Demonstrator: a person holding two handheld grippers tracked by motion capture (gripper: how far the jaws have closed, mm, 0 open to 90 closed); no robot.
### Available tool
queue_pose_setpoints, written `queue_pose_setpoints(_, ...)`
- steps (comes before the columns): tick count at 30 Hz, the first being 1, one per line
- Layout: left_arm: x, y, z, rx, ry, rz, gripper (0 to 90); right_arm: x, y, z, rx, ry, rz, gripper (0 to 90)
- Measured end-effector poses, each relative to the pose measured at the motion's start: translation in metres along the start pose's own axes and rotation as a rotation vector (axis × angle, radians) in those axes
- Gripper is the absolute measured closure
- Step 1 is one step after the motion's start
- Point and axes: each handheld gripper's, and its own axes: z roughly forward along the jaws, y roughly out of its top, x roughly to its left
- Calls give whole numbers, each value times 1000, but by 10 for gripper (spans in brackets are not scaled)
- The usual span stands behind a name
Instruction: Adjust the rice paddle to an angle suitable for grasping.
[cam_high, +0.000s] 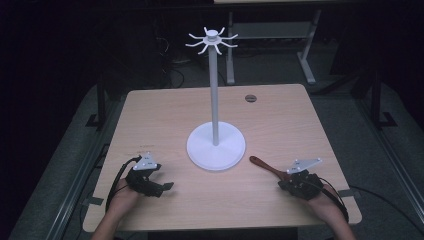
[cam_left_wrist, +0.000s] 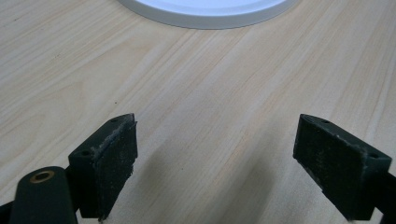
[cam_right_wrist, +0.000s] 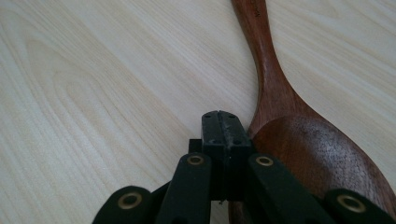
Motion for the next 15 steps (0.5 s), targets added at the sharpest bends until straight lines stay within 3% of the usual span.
queue_pose_setpoints(8,0,0,1,0,0,4,133,-1,3,-2,-35,14,-14,894)
queue_pose_setpoints(15,-1,0,1,2,1,5,133,-5,8,-4,-64,22,-28,839)
